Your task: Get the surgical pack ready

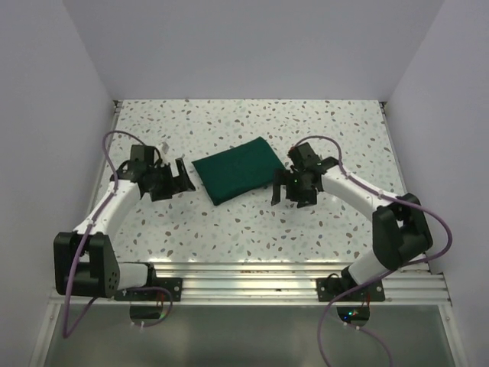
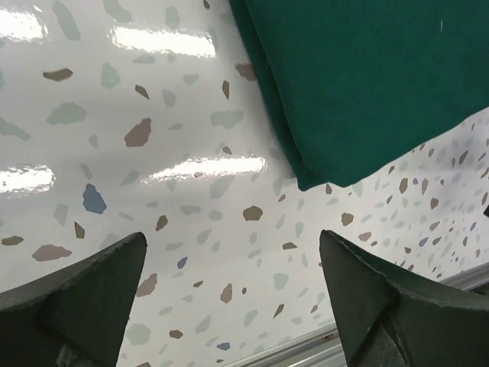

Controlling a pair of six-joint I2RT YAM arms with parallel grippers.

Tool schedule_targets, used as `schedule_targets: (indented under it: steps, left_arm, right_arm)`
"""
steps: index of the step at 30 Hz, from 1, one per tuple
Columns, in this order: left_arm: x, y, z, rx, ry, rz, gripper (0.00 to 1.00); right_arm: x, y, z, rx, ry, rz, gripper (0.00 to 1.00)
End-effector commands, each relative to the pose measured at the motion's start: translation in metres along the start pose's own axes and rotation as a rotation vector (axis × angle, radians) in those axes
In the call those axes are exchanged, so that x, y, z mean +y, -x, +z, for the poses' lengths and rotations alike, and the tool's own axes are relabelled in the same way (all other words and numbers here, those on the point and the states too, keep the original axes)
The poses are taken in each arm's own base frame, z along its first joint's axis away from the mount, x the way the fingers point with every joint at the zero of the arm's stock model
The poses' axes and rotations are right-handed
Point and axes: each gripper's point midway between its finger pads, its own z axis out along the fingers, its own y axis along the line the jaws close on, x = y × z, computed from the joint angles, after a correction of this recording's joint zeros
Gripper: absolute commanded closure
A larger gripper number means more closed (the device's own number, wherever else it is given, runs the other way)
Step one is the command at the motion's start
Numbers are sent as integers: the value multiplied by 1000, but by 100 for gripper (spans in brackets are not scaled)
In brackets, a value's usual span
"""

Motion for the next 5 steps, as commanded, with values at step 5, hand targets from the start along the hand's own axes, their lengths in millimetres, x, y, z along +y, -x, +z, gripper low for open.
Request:
schedule_targets:
  steps: [5]
  left_arm:
    - [-28, -13, -7, -40, -114, 117, 1]
  right_arm:
    - [22, 18, -21, -138, 140, 28, 1]
